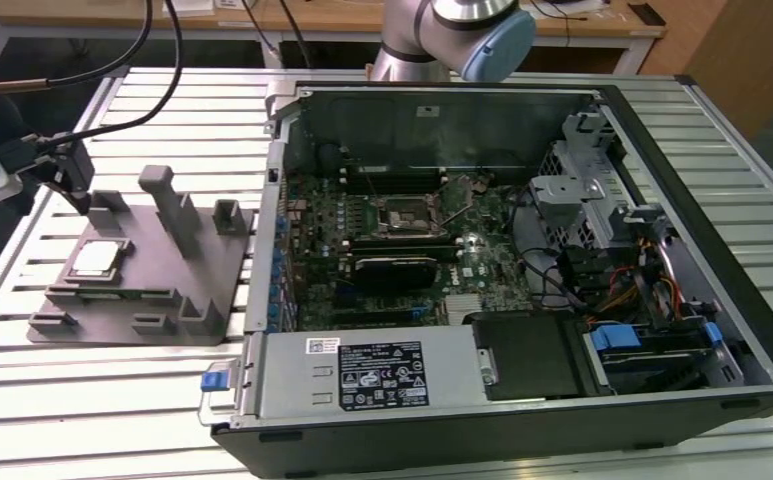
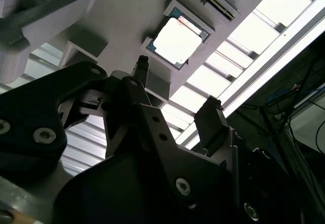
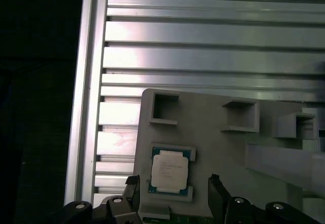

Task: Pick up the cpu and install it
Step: 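Pick up the cpu and move it towards the insertion slot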

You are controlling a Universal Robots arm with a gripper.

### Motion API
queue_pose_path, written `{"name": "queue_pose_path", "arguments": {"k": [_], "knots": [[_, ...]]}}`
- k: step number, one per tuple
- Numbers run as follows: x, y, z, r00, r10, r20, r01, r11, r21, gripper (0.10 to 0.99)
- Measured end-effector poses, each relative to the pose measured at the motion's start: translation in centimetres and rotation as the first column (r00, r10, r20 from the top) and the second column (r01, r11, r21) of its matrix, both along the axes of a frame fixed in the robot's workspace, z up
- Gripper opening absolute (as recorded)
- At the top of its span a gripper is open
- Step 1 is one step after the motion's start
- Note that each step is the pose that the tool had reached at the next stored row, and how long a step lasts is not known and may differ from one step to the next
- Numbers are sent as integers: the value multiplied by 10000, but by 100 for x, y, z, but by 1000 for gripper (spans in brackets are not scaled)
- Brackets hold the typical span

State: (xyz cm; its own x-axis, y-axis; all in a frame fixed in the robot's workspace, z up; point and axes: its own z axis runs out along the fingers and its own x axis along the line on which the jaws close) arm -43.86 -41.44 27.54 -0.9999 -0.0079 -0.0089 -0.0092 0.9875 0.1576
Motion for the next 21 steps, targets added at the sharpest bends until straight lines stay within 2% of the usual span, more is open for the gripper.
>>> {"name": "queue_pose_path", "arguments": {"k": [4, 10, 13, 17, 21], "knots": [[0, 0, 3, 10000, 0, -1, 0, 10000, -2, 647], [0, 0, -15, 10000, 1, -2, -1, 10000, -79, 647], [0, 0, -29, 10000, 1, -6, -1, 9999, -137, 647], [0, 0, -41, 10000, 0, -16, -1, 9995, -311, 647], [0, -1, -41, 10000, 1, -18, -1, 9994, -334, 647]]}}
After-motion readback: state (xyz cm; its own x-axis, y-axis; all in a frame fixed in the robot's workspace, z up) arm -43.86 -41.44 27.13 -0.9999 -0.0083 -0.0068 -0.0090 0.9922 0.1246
